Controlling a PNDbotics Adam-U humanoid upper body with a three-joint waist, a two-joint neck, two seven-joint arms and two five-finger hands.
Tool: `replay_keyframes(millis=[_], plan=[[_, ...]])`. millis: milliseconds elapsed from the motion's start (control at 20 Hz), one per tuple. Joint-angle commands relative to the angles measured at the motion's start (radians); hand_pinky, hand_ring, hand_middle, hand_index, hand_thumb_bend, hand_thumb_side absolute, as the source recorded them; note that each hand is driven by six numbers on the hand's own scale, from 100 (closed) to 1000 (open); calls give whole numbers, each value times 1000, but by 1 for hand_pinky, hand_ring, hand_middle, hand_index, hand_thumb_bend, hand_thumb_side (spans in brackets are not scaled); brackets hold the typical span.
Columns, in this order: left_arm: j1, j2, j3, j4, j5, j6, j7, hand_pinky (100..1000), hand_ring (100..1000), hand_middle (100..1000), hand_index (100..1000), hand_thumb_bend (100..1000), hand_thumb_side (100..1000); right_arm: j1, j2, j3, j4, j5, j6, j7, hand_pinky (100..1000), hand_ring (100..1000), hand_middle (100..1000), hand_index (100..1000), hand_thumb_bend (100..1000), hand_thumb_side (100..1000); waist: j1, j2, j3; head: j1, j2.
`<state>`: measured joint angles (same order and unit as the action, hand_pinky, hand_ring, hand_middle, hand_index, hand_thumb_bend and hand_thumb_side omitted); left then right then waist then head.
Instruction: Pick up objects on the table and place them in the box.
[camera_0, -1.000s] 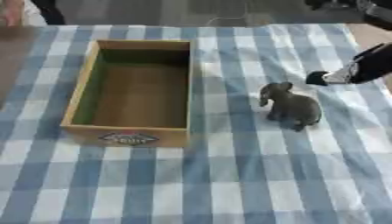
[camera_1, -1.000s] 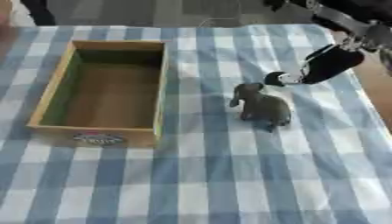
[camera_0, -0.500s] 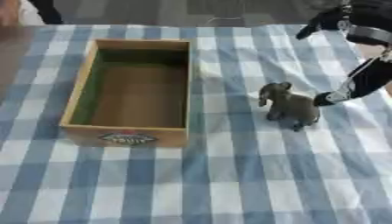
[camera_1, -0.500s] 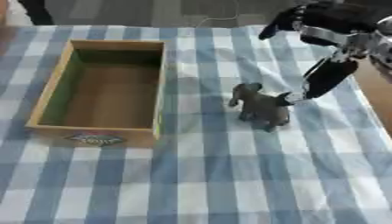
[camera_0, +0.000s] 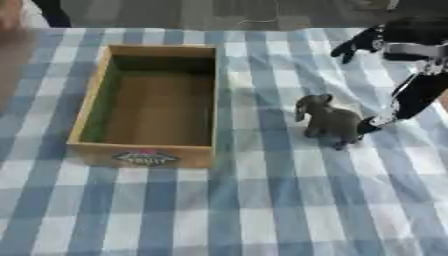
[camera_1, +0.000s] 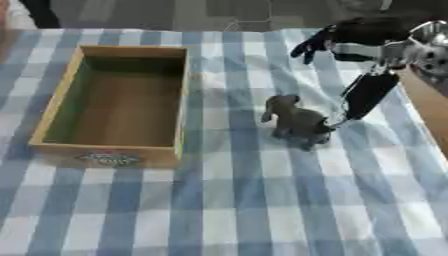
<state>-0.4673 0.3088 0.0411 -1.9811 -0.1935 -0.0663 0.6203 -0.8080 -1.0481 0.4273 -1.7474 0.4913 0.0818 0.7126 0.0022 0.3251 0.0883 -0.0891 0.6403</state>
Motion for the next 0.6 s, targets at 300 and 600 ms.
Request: replay_keyframes(millis=[300,600], plan=[[-12,27,1,-19,1,-3,-3,840,850,826,815,100,655,-40,3,12,28,37,15,34,817,952,780,907,706,432,-2,-21,1,1,4],[-12,27,1,-19,1,-3,-3,840,850,826,815,100,655,-40,4,13,31,38,14,33,817,952,780,907,706,432,-2,-21,1,1,4]])
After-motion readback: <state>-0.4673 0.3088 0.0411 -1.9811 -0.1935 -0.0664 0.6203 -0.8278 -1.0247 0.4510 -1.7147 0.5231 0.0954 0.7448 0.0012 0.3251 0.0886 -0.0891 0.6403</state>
